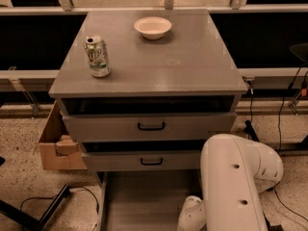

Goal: Open bottom drawer

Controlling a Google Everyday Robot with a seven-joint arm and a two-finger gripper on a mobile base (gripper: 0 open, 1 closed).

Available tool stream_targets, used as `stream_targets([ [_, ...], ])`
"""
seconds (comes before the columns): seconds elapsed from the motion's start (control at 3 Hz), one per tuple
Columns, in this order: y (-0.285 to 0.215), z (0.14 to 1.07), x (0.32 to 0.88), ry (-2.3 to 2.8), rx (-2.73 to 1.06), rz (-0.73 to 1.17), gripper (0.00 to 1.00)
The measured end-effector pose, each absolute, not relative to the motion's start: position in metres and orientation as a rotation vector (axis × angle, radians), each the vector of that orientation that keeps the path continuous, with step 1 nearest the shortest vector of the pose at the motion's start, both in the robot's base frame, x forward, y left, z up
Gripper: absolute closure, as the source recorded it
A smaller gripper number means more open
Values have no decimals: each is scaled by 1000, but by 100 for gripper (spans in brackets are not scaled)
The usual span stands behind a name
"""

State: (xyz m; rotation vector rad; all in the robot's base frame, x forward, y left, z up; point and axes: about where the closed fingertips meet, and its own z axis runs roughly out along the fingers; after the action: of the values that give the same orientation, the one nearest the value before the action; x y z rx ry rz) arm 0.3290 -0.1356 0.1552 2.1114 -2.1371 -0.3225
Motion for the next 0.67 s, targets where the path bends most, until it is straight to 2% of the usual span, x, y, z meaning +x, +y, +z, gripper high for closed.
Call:
stream_targets([
  [0.33,-156,214,333,-2146,2161,-239,0],
  [0.67,-178,272,304,-2114,2200,-212,0],
])
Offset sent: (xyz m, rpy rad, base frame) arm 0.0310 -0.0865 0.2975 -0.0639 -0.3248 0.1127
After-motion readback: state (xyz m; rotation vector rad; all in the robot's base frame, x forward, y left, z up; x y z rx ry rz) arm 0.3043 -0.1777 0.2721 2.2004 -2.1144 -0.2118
